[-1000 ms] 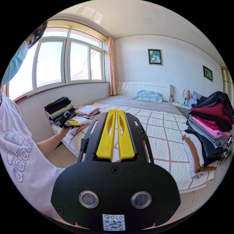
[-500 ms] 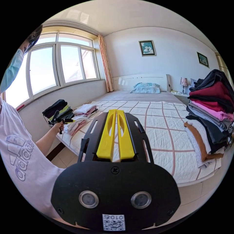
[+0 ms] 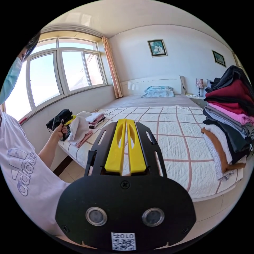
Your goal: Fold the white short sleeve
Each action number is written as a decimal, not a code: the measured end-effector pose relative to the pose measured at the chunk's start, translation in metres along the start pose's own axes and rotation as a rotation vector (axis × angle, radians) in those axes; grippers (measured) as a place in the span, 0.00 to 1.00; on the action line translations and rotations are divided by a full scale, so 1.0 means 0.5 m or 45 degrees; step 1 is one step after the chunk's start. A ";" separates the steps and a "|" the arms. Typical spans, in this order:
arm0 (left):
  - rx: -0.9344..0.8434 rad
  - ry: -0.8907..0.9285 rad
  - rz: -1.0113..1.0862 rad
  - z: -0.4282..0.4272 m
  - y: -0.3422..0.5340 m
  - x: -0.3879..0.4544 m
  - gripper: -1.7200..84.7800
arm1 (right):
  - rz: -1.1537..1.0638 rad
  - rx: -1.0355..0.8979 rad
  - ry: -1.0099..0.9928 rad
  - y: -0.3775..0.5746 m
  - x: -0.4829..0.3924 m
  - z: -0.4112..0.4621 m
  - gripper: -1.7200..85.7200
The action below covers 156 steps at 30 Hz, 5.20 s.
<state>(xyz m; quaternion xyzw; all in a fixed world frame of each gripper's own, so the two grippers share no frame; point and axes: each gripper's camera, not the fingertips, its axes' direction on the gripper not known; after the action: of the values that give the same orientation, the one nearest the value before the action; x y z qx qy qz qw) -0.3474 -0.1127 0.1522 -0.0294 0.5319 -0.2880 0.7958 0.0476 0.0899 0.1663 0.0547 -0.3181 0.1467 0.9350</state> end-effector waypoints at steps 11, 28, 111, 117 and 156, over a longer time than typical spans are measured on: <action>0.181 1.075 -0.129 0.244 -0.141 0.218 0.03 | 0.033 0.073 0.081 -0.008 0.007 -0.090 0.05; 0.051 -0.162 -0.283 0.161 0.149 -0.011 0.07 | -0.010 -0.200 0.150 -0.017 0.031 -0.016 0.12; -0.466 -0.745 0.734 0.786 -0.163 0.193 0.03 | -0.264 -1.018 0.226 -0.551 0.271 0.410 0.06; -0.783 -0.884 0.720 0.863 -0.061 0.128 0.07 | -0.050 -0.901 0.432 -0.471 0.316 0.339 0.05; -0.788 -0.631 0.668 0.914 0.035 0.135 0.12 | -0.234 -0.992 -0.041 0.014 0.330 0.104 0.08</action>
<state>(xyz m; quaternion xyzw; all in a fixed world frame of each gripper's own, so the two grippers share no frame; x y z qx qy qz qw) 0.0728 -0.2497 0.2877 -0.1978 0.3762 0.1105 0.8984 0.1398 0.1258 0.3085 -0.2733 -0.3583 -0.0701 0.8900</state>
